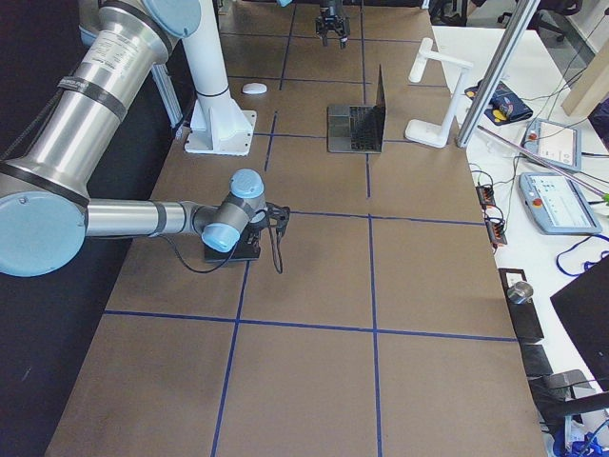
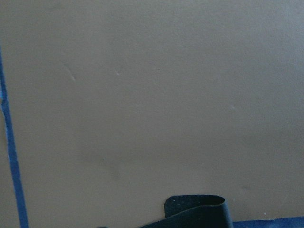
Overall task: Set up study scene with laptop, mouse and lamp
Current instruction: 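Carry the black mouse pad with the right gripper onto the table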
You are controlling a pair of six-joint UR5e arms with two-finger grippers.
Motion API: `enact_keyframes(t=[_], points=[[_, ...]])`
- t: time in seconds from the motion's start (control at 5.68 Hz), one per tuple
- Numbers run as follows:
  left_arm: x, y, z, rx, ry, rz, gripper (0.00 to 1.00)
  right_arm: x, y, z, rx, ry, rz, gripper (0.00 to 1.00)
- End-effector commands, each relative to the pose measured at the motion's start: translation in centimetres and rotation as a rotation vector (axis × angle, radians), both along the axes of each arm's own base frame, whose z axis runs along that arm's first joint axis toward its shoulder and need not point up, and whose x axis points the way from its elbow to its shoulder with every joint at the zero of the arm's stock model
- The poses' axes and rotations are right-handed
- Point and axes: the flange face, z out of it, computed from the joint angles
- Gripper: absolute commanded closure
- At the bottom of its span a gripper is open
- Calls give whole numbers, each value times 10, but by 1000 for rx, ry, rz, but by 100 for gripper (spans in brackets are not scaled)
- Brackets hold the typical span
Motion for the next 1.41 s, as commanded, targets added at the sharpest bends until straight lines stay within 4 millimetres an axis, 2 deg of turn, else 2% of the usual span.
enact_keyframes(t=[0.0,0.35,0.53,0.7,1.06,1.23], points=[[1,-1,1,-2,-3,1,0,-2,10,21,0,43,-27,12],[0,1,-1,2,2,1,0,-1,12,50,-11,57,-33,13],[0,1,-1,2,2,1,0,0,16,58,-1,6,-49,17],[-3,3,-3,6,6,1,0,-4,15,55,-7,-6,-56,22],[-4,5,-4,9,10,1,0,-12,21,55,-8,-7,-85,24],[-4,5,-3,8,9,1,0,-13,20,53,-7,-11,-82,55]])
